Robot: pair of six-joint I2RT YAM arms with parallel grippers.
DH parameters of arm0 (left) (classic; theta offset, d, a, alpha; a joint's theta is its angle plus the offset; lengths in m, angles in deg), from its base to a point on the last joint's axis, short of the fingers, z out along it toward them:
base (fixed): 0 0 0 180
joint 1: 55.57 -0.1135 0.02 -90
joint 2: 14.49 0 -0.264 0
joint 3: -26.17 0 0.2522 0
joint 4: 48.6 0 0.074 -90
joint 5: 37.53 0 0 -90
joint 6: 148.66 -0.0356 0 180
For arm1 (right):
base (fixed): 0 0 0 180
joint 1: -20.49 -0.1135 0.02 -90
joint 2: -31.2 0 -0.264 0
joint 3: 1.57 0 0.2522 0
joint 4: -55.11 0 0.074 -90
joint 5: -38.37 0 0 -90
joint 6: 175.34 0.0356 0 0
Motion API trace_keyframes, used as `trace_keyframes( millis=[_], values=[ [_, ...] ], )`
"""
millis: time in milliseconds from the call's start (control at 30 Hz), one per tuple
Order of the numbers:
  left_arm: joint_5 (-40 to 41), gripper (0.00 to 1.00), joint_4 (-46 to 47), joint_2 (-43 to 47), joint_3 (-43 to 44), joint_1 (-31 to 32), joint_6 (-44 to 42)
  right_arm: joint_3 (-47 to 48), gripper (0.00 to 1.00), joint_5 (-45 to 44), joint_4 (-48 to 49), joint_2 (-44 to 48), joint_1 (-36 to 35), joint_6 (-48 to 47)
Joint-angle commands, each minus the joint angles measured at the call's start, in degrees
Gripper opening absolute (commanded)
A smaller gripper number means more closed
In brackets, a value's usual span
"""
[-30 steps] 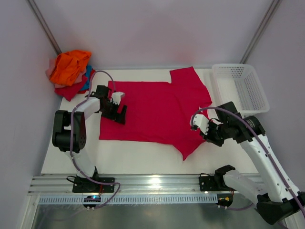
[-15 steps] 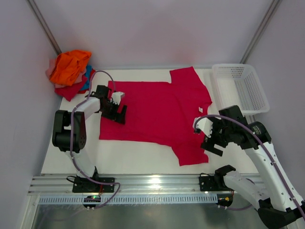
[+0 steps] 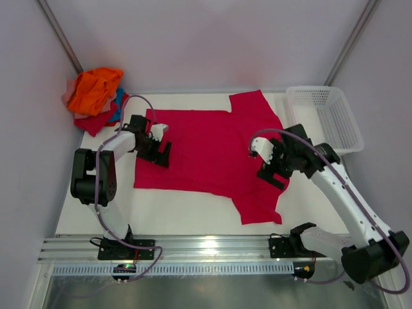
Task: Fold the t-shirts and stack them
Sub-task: Flatten out the tshirt
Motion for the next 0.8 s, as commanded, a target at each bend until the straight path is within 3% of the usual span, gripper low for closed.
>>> trace_keyframes(
  millis=[0, 300, 767],
  values=[
    [1.92, 0.99, 1.37, -0.27, 0.3, -0.15, -0.48, -0.49, 0.99, -0.22, 15.79, -8.87, -0.27, 6.65],
    [1.65, 0.99, -0.21, 0.96, 0.3, -0.15, -1.97, 6.89, 0.99, -1.37, 28.28, -31.71, -0.27, 16.31],
    [6.31, 0.99, 1.11, -0.19, 0.3, -0.15, -1.53, 23.75, 0.99, -6.29, 31.9, -53.53, -0.27, 23.61]
  ],
)
